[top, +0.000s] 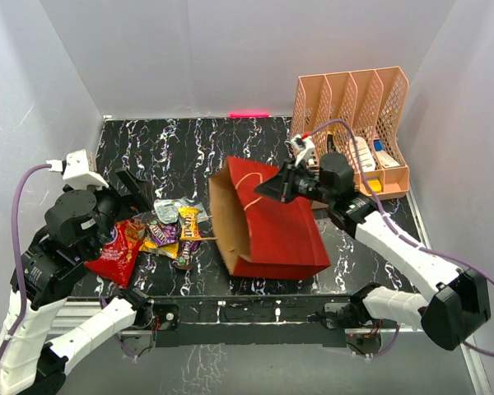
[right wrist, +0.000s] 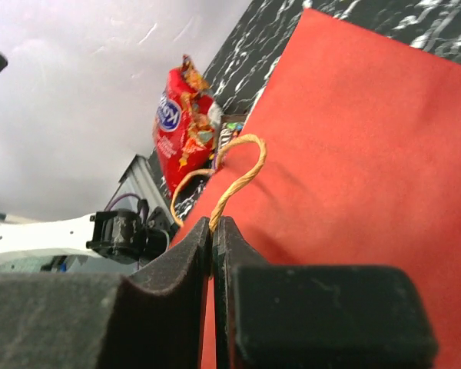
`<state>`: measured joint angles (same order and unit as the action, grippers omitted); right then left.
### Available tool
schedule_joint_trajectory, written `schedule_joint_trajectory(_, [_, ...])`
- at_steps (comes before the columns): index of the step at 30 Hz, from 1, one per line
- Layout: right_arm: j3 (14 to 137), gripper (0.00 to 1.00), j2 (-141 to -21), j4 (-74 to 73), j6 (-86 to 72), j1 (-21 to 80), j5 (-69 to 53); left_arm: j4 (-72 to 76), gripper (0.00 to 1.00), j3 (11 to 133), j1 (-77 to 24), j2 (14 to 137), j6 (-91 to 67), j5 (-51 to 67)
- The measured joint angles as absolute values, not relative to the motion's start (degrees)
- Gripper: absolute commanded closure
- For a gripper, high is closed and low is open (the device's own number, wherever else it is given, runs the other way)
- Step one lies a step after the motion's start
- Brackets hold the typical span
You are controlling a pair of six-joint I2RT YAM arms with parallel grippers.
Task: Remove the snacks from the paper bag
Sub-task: Adjust the paper bag at the center of the board.
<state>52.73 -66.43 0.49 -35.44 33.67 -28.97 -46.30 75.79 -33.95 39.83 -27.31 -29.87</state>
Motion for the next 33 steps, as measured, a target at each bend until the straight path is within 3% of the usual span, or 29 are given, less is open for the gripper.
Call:
schedule_joint_trajectory(11, [47.9, 0.93, -59.7, -0.3, -36.5, 10.8, -42.4, -45.5, 0.1, 75.8, -34.0, 40.6, -27.5, -28.9])
schedule_joint_trajectory(22, [48.6, 0.93, -59.0, 3.4, -45.1, 9.3, -52.8, -43.9, 0.08, 75.5, -34.0, 41.6, -28.4, -25.3])
schedule_joint_trajectory(28, [51.3, 0.93, -57.9, 5.6, -47.5, 9.3, -53.7, -43.1, 0.08, 69.2, -34.0, 44.2, -38.0, -11.1])
schedule_joint_trajectory(33, [51.3, 0.93, -57.7, 6.2, -48.4, 9.3, -53.7, -32.5, 0.08, 49.4, -33.9, 44.4, -51.4, 8.6])
